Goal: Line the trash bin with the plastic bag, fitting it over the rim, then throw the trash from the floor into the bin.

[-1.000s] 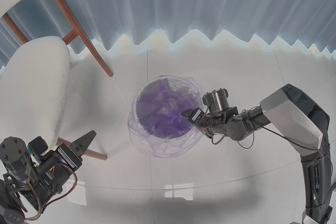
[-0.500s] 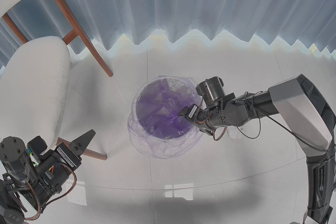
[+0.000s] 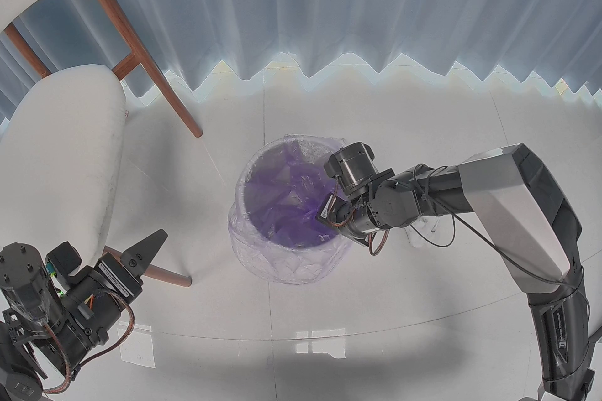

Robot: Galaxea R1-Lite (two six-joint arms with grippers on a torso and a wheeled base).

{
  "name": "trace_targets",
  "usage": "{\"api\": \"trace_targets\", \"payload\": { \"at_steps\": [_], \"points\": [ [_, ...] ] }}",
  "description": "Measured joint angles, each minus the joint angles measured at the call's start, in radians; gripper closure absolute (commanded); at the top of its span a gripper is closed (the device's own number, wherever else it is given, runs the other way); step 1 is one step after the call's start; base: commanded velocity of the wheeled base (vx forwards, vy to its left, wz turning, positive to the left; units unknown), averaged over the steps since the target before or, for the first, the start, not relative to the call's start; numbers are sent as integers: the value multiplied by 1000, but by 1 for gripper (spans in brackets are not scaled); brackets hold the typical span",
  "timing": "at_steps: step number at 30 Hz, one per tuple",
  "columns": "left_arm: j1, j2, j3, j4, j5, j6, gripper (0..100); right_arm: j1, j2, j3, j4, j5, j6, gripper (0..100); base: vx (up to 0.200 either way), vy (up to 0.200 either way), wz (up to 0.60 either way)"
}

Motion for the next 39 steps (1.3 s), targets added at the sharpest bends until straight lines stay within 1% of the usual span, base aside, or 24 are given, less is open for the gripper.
{"api": "trace_targets", "payload": {
  "at_steps": [7, 9, 12, 18, 21, 23, 27, 29, 35, 39],
  "points": [
    [0, -1, 0, 0, -1, 0, 0, 4, 8, -15, 12, -13, -11, 100, 0, 0, 0],
    [0, -1, 0, 0, -1, 0, 0, 1, 3, -16, 31, -17, -45, 100, 0, 0, 0],
    [0, -1, -1, 0, -2, 0, 0, -14, -9, -15, 49, -20, -148, 100, 0, 0, 0],
    [0, -1, -1, 0, -2, -1, 0, -61, -37, -16, 59, -10, -421, 100, 0, 0, 0],
    [0, -1, -1, 0, -3, -1, 0, -86, -50, -18, 59, 30, -570, 100, 0, 0, 0],
    [0, -1, -1, 0, -3, -1, 0, -104, -59, -20, 58, 76, -658, 100, 0, 0, 0],
    [0, -4, -1, 0, -3, -1, 0, -129, -72, -31, 57, 195, -748, 100, 0, 0, 0],
    [-1, -5, -1, 0, -3, -1, 0, -137, -76, -37, 56, 228, -792, 100, 0, 0, 0],
    [-1, -8, 1, 0, -4, -1, 0, -155, -77, -49, 55, 285, -911, 100, 0, 0, 0],
    [-1, -8, 1, 0, -4, -1, 0, -173, -69, -64, 54, 292, -1052, 100, 0, 0, 0]
  ]
}}
